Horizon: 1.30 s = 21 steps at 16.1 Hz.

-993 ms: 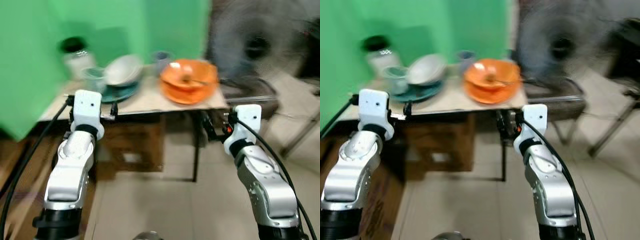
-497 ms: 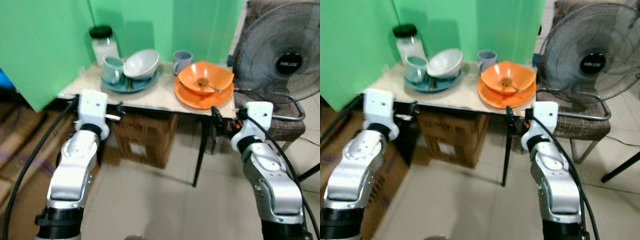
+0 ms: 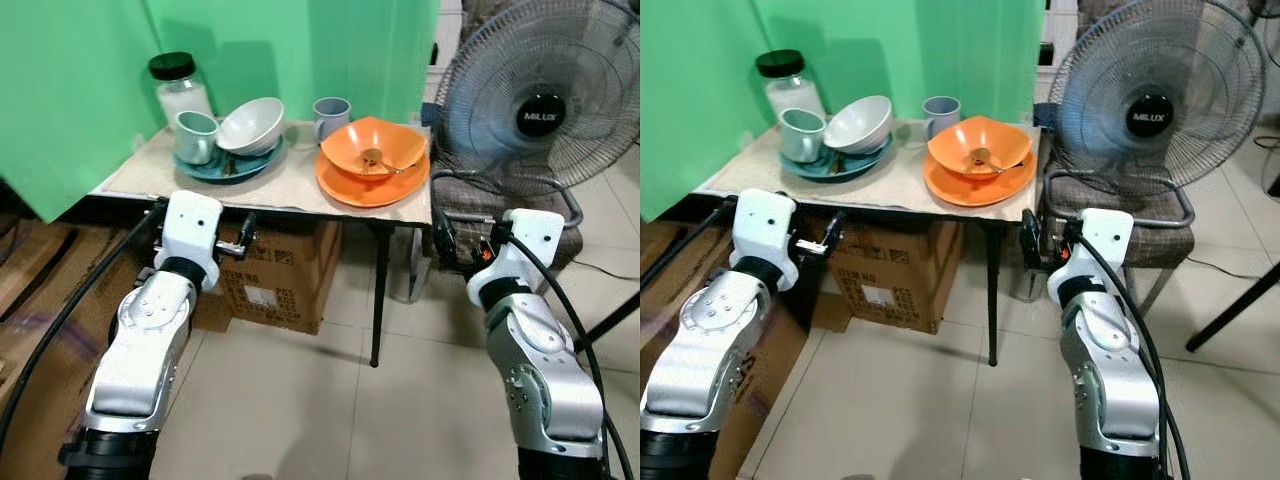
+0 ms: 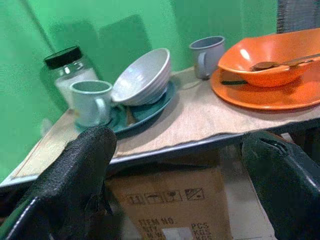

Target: Setting the table

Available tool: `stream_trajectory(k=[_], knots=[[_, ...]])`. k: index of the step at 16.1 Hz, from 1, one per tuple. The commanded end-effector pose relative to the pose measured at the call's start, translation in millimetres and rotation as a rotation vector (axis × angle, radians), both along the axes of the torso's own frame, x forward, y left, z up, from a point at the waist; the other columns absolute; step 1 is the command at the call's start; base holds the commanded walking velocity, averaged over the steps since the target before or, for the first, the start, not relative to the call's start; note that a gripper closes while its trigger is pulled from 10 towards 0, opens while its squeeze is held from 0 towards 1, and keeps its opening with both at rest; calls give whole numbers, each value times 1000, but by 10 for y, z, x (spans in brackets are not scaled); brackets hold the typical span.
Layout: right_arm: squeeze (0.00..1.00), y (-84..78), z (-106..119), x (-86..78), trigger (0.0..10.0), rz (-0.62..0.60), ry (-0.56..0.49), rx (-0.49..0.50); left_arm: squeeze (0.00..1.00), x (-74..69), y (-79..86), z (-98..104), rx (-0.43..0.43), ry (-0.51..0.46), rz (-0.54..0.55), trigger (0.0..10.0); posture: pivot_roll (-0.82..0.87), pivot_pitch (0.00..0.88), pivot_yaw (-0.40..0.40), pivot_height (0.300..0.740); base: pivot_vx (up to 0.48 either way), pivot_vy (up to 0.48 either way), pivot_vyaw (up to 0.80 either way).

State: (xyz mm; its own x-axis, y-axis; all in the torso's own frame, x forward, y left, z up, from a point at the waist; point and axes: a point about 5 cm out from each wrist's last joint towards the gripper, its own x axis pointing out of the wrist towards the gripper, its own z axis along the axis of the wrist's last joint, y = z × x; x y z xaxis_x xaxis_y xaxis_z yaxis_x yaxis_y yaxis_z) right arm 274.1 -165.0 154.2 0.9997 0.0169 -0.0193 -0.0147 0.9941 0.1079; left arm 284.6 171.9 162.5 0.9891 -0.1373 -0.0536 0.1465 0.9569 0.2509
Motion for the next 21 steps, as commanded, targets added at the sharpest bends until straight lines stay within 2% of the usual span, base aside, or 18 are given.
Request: stream_trajectory(k=[1, 2, 7, 8, 9, 10, 13, 14, 16, 17, 18, 21], knots=[[0, 55, 16, 21, 10000, 54, 15, 24, 27, -1, 28, 14, -14, 1, 5, 10000, 57, 0, 62, 740, 0, 0, 0], [0, 49, 1, 18, 10000, 41, 12, 18, 114, -3, 18, 11, -20, 1, 1, 10000, 59, 0, 60, 740, 244, 0, 0], [0, 64, -1, 18, 10000, 50, 13, -3, 153, -51, 9, -27, -15, 9, -16, 10000, 66, 0, 51, 740, 268, 0, 0], [0, 68, 0, 21, 10000, 55, 13, -6, 212, -53, 8, -29, -15, 11, -17, 10000, 66, 0, 51, 740, 266, 0, 0], [0, 68, 0, 21, 10000, 55, 13, -6, 212, -53, 8, -29, -15, 11, -17, 10000, 66, 0, 51, 740, 266, 0, 0], [0, 73, -6, 26, 10000, 65, 22, -23, 259, -62, 0, -31, -17, 14, -23, 10000, 72, 0, 45, 740, 277, 0, 525], [0, 72, 17, 36, 10000, 57, 8, -30, 263, -72, -5, -31, -17, 15, -26, 10000, 73, 0, 44, 740, 277, 0, 800], [0, 57, 71, 48, 10000, 47, -12, 11, 259, -81, -10, -31, -13, 16, -30, 10000, 72, 0, 45, 740, 277, 0, 0], [0, 45, 91, 56, 10000, 38, -22, -21, 263, -87, -16, -31, -13, 16, -33, 10000, 72, 0, 45, 740, 277, 0, 0], [0, 56, 135, 59, 10000, 67, -51, 16, 263, -96, -26, -28, -12, 16, -38, 10000, 71, 0, 47, 740, 277, 0, 0], [0, 13, 158, 74, 10000, 16, -67, -8, 263, -102, -34, -27, -11, 17, -44, 10000, 70, 0, 48, 740, 277, 0, 0], [0, -11, 126, 85, 10000, 10, -24, 26, 267, -108, -53, -22, -9, 19, -60, 10000, 68, 0, 50, 740, 277, 0, 0]])
